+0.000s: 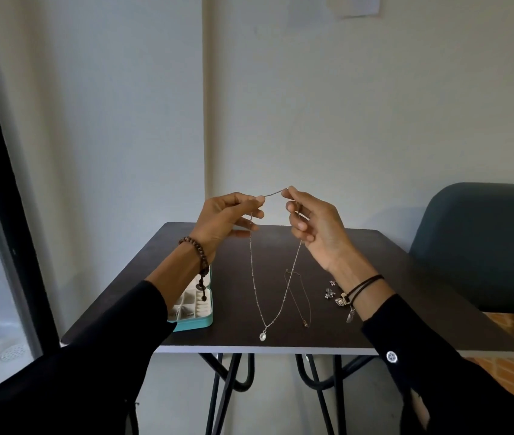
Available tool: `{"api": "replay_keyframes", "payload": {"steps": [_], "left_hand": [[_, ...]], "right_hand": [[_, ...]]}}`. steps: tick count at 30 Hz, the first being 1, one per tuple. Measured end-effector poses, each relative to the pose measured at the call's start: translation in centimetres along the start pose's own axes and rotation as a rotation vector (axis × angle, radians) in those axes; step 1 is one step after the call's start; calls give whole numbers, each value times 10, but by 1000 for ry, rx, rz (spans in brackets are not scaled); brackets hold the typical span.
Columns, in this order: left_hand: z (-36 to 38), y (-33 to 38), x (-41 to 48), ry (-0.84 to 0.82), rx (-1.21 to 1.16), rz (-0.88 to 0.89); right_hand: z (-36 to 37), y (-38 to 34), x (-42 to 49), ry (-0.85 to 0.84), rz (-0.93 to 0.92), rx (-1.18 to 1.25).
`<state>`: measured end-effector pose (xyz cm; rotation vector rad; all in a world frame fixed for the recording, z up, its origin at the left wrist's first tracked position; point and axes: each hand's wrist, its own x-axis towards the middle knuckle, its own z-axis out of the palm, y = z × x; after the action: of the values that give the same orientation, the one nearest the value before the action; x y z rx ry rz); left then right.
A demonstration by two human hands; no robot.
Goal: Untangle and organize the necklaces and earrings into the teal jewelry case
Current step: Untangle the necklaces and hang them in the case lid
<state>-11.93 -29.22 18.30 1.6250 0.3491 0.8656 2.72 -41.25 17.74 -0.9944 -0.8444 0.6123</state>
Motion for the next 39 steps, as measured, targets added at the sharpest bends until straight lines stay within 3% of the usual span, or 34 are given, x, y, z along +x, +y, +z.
{"api": "replay_keyframes", "payload": {"steps": [14, 22, 27, 35, 39], "left_hand": [[17, -51, 28, -16, 19, -80], [24, -119, 66, 77, 139, -155], [27, -161, 96, 132, 397, -157], [31, -218, 135, 44, 753, -258], [32, -232, 139, 61, 826, -278]], "right_hand": [[-35, 45, 28, 25, 92, -109], [-58, 95, 69, 53, 163, -196], [-70, 137, 99, 80, 114, -533], [-85, 197, 131, -17, 22, -1320], [-83, 205, 134, -46, 33, -1437]]}}
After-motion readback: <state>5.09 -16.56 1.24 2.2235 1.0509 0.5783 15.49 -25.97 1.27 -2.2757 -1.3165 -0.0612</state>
